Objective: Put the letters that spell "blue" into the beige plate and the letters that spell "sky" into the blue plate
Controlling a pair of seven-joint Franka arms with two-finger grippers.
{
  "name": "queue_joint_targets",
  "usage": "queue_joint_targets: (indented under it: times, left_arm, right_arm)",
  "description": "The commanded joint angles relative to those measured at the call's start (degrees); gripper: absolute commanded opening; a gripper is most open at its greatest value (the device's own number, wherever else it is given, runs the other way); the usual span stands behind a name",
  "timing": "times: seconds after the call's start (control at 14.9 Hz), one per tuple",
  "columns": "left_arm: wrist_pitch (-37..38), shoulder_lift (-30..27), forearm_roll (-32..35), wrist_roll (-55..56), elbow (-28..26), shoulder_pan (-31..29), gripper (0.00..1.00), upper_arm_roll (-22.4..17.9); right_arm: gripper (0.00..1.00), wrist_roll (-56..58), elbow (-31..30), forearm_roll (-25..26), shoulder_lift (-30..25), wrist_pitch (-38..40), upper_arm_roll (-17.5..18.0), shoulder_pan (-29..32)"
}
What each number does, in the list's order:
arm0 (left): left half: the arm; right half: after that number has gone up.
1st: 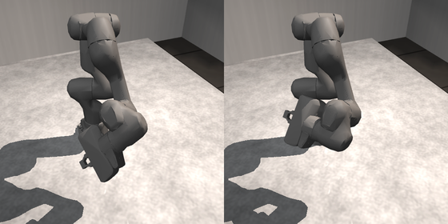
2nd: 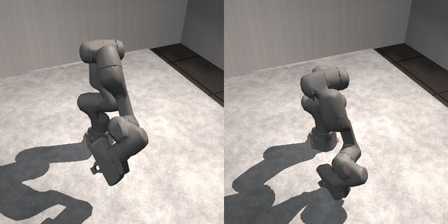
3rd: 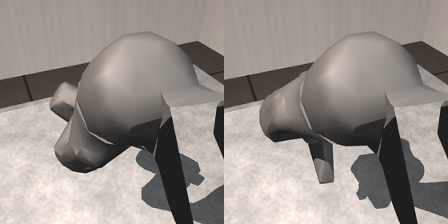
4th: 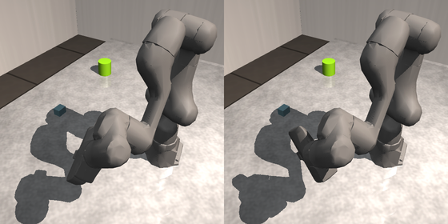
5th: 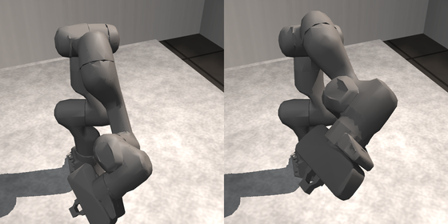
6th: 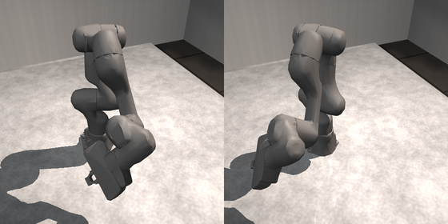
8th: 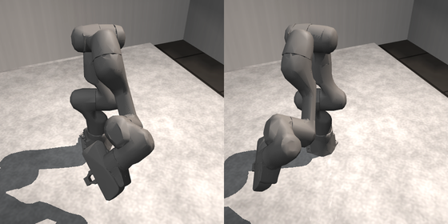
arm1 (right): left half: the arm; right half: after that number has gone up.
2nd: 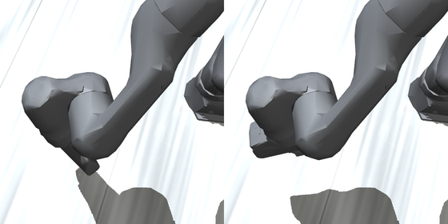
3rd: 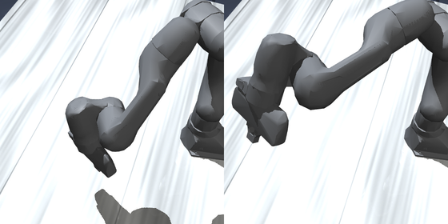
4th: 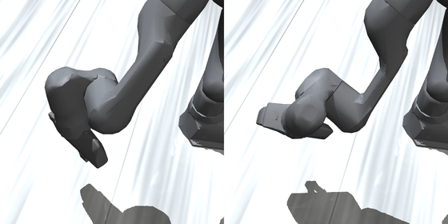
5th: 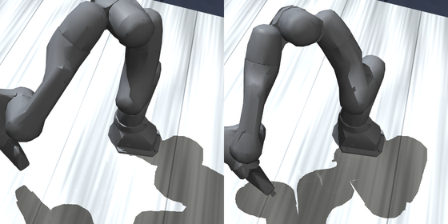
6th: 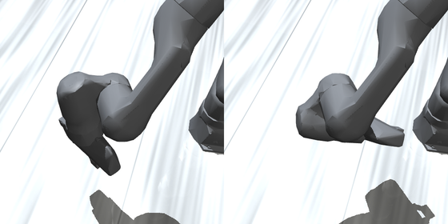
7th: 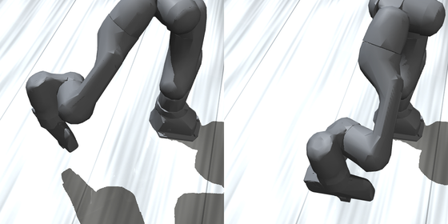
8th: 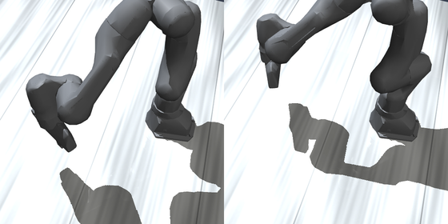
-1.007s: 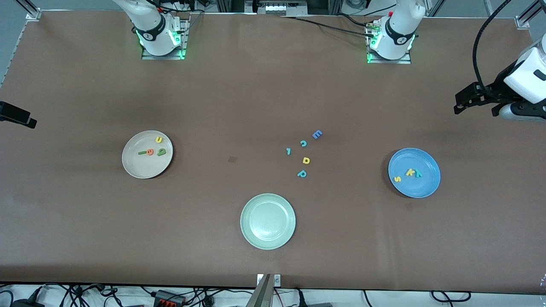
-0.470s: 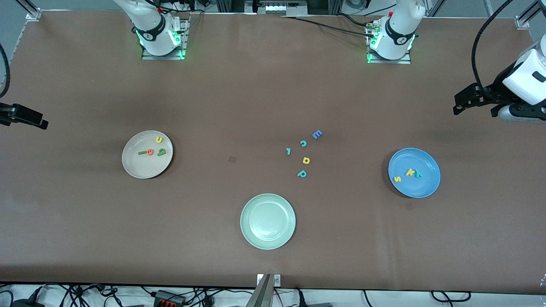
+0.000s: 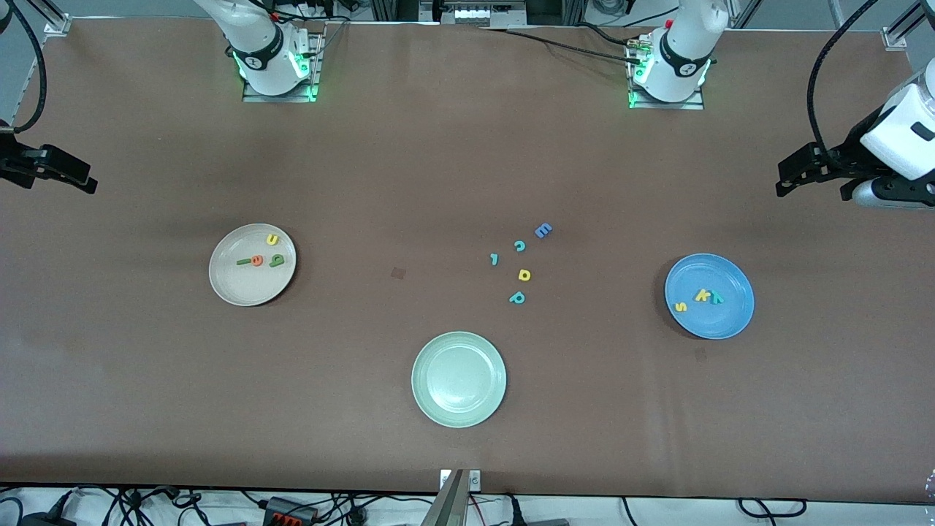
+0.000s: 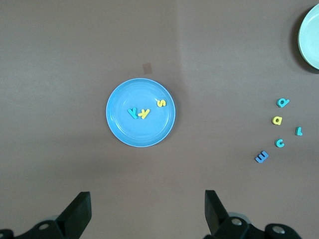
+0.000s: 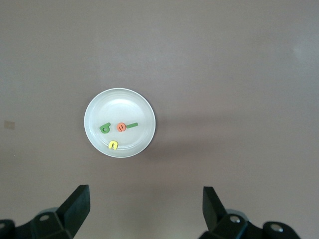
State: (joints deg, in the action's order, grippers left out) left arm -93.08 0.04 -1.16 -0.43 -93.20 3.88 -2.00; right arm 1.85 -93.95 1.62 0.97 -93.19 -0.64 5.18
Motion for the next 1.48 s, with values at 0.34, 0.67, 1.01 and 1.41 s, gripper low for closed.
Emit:
queue_joint_targets:
  times: [0.34,0.67,1.01,1.41]
  left_arm:
    - [1.0,0.9,0.1,0.3,1.8,0.5,1.00,-0.3]
    - [1.2,0.8,0.1,0.4,1.8,0.5,1.00,-0.2]
    - [1.1,0.8,0.1,0.4,1.8,0.5,1.00,-0.1]
    - [1.2,0.8,0.1,0.3,1.8,0.5,1.00,-0.1]
  right_arm:
    - [1.00,-0.7,-0.8,-0.2,-0.6,-0.5,0.6,0.4]
    - [1.00,-0.1,-1.2,0.1,-1.1,-0.4,0.5,0.3]
    - [1.00,-0.1,-1.6,0.3,-1.0,-0.6,0.5,0.4]
    - [1.00,-0.1,-1.8,0.4,-0.8,-1.7,0.6,0.2]
